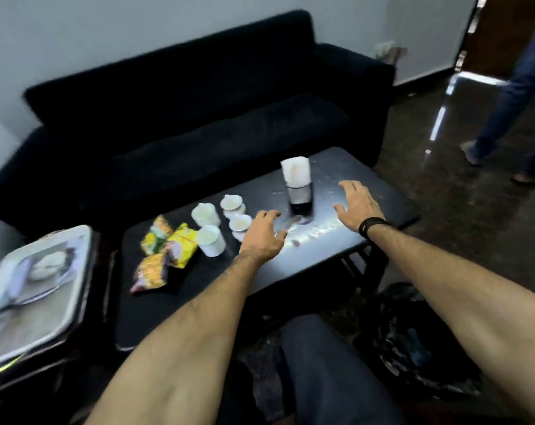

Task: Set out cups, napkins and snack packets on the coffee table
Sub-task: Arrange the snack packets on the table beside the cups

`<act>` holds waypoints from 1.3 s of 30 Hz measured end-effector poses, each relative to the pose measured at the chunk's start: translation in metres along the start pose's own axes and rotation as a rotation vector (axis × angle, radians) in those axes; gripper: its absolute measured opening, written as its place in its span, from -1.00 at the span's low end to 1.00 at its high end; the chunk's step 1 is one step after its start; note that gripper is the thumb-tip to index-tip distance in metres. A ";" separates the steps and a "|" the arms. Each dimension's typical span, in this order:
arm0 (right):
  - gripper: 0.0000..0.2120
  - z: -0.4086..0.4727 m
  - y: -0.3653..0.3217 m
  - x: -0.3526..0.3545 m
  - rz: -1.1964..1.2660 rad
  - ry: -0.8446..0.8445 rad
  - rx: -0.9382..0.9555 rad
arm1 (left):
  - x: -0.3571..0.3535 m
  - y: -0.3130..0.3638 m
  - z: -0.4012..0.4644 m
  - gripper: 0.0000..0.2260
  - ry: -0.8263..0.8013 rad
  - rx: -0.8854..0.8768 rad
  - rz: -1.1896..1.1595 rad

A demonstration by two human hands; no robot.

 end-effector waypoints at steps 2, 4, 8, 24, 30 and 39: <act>-0.49 0.008 -0.046 -0.010 0.014 0.004 0.099 | 0.028 -0.036 -0.014 -0.57 0.061 0.076 -0.020; -0.50 0.013 -0.092 -0.023 0.021 -0.008 0.183 | 0.053 -0.073 -0.032 -0.57 0.111 0.142 -0.026; -0.50 0.018 -0.168 -0.051 0.046 -0.059 0.302 | 0.085 -0.140 -0.064 -0.54 0.183 0.302 0.000; -0.32 -0.041 -0.348 -0.238 0.042 -0.561 0.587 | 0.057 -0.292 -0.104 -0.30 0.349 0.807 -0.210; -0.35 -0.047 -0.353 -0.264 0.091 -0.643 0.630 | 0.043 -0.315 -0.093 -0.35 0.393 0.806 -0.253; -0.45 -0.028 -0.343 -0.268 -0.010 -0.221 0.565 | 0.031 -0.349 -0.103 -0.40 0.417 0.710 0.015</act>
Point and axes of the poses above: each hand's wrist, its own z-axis towards the middle knuckle, its own x-axis out of the back of the hand, y = z × x, the point moved 1 cm from there along z, towards the middle knuckle, and after that the axes turned 3 degrees about x, right-handed, at the moved point
